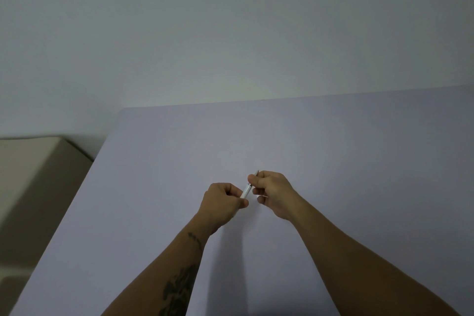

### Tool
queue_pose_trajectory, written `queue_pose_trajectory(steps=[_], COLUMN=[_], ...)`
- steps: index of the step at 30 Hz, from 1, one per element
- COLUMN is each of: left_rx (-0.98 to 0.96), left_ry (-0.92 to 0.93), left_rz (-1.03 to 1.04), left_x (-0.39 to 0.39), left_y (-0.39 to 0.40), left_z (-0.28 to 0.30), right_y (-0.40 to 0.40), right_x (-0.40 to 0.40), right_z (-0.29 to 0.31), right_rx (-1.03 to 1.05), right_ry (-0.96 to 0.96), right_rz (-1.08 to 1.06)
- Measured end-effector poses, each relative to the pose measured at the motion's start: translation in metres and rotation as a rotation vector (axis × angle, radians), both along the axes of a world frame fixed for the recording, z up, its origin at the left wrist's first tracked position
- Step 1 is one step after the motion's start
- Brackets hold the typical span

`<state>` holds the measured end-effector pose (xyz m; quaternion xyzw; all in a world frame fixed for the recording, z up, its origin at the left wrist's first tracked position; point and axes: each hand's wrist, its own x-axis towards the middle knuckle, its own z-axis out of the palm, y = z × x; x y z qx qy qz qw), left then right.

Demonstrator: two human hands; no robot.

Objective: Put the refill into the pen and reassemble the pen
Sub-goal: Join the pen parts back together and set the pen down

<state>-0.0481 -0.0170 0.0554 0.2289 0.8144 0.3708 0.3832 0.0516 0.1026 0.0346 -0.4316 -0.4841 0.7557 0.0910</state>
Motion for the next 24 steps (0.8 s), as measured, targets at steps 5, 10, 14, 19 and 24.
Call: queue_pose_trajectory(steps=[5, 10, 14, 19, 24], left_rx=[-0.001, 0.008, 0.015, 0.009, 0.008], left_ry=[-0.005, -0.015, -0.008, 0.029, 0.078], left_rz=[0.0, 0.008, 0.005, 0.03, 0.04], left_x=[0.001, 0.0, 0.0, -0.001, -0.001], left_y=[-0.002, -0.003, -0.002, 0.0, 0.004], left_z=[0.0, 0.002, 0.002, -0.002, -0.004], right_y=[-0.004, 0.0, 0.003, 0.002, 0.001], right_x=[-0.003, 0.003, 0.004, -0.003, -0.01], right_z=[-0.001, 0.002, 0.0, -0.002, -0.005], right_rx=[0.093, -0.186, -0.206, -0.071, -0.002], right_ry=[-0.059, 0.116, 0.126, 0.025, -0.025], right_rz=[0.016, 0.059, 0.038, -0.036, -0.076])
